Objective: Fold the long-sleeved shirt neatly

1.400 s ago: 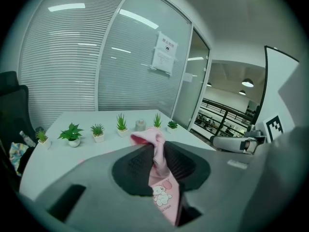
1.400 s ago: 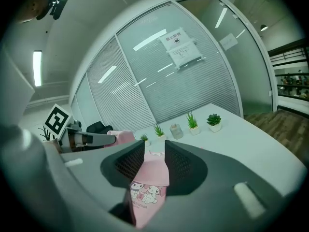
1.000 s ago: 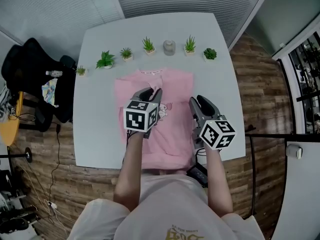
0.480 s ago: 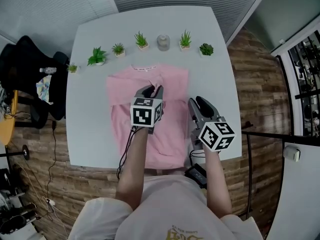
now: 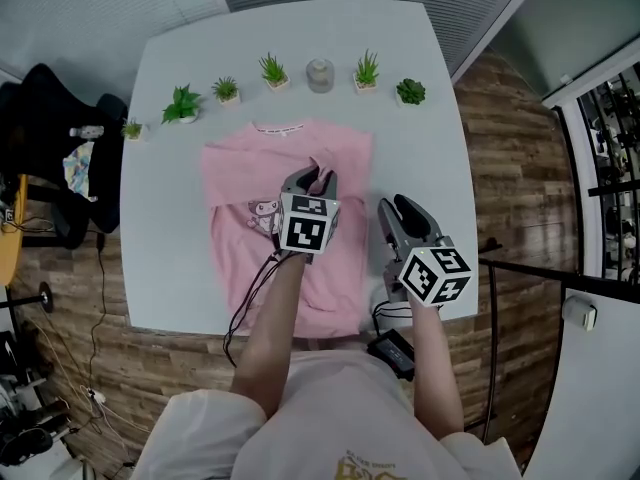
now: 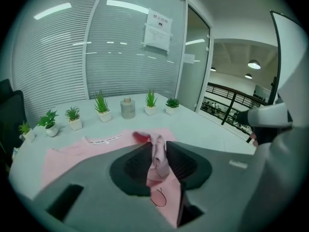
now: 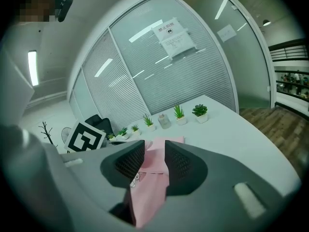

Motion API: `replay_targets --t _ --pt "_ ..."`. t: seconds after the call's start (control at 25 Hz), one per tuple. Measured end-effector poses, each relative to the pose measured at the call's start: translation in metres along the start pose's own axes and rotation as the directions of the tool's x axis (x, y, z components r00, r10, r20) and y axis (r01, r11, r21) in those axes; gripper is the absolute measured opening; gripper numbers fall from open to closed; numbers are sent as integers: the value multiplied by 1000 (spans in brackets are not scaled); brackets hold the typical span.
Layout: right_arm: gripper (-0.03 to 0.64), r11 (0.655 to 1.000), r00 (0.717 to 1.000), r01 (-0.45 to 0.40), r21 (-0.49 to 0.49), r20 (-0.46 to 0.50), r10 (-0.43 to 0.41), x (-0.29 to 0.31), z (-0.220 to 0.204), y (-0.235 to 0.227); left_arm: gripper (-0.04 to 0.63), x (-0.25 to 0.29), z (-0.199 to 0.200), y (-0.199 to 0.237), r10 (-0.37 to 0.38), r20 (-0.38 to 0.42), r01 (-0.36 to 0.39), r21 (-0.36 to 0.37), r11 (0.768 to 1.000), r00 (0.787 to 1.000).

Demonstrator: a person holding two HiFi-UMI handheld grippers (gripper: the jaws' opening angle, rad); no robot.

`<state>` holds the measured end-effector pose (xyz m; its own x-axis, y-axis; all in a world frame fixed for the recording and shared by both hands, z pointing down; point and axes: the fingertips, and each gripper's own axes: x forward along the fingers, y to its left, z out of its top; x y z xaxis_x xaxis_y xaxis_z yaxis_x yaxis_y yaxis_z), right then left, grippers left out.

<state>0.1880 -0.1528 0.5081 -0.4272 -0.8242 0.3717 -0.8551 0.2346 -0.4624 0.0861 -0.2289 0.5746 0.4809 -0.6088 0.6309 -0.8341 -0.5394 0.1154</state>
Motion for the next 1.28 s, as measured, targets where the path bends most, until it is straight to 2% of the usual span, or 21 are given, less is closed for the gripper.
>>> replay_targets --t 0.12,0.2,0.32,0.56,0.84,1.28 --pt "130 1000 1000 2 0 -5 -2 0 -2 -3 156 13 -12 -15 -40 -54 44 66 997 998" --pt "130 1000 1000 4 2 -6 -4 -1 -4 -5 229 17 -15 -27 -74 -77 82 100 992 994" --pt "130 1000 1000 3 6 -5 -3 -1 -4 -6 261 15 -11 -38 -99 -67 107 132 985 993" --pt "130 1000 1000 -9 -2 2 9 -4 -3 0 287 -6 -4 -33 -98 -42 102 118 988 994" --pt "133 999 1000 -25 -29 -4 25 -10 -7 9 290 -59 2 1 -24 11 23 79 997 1000" --pt "135 998 1000 10 -61 27 -8 -51 -33 53 290 -162 -53 39 40 29 -41 34 999 999"
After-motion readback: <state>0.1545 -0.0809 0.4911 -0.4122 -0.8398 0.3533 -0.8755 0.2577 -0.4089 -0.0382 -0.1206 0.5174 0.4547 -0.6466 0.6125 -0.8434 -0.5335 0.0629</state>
